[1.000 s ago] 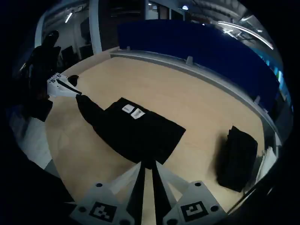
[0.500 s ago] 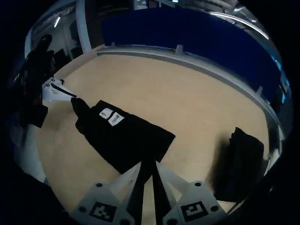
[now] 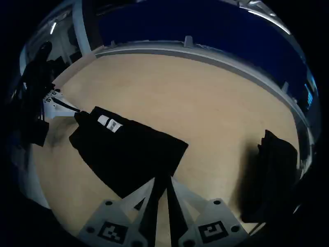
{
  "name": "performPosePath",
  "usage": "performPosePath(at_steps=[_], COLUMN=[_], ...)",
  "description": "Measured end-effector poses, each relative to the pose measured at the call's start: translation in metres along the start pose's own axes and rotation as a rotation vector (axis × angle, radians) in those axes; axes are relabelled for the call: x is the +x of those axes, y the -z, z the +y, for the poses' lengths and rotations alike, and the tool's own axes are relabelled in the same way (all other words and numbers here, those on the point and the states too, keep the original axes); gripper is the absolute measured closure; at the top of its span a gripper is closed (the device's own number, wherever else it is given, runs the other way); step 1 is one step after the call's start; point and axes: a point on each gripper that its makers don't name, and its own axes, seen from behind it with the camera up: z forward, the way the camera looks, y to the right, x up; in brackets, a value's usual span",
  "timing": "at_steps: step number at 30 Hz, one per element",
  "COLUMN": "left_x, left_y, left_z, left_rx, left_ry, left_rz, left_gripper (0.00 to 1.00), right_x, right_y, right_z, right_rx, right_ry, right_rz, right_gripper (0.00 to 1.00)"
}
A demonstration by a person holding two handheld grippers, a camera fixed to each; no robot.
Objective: Fold towel
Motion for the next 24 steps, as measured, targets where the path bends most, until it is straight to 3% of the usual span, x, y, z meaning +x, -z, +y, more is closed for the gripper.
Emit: performPosePath(at_steps=[10,15,20,24], left_x=[0.009,0.013,0.019,0.023], left_y=[-0.008,-0.010,-0.012,-0.012], left_z=[-0.011,-0.018,-0.028,-0.034], left_rx=[0.030,0.055,0.083,0.098], left_ry=[-0.021,-0.033,-0.036,-0.031], left_rz=[-0.001,0.009,0.017,0.024], left_gripper=[0.79,0.74,0.62,0.47], right_x=[0.011,0.015,0.017,0.020], right_y=[-0.010,-0.012,-0.015,-0.016], right_z=[0.011,0.020,0.027,0.033], right_rx=[-0.040,-0.075,-0.111,-0.138], right_ry=[-0.022,-0.031,-0.022,-0.014], right_rz=[0.013,0.023,0.030,0.044], right_gripper=[0.82,0.61,0.39,0.12])
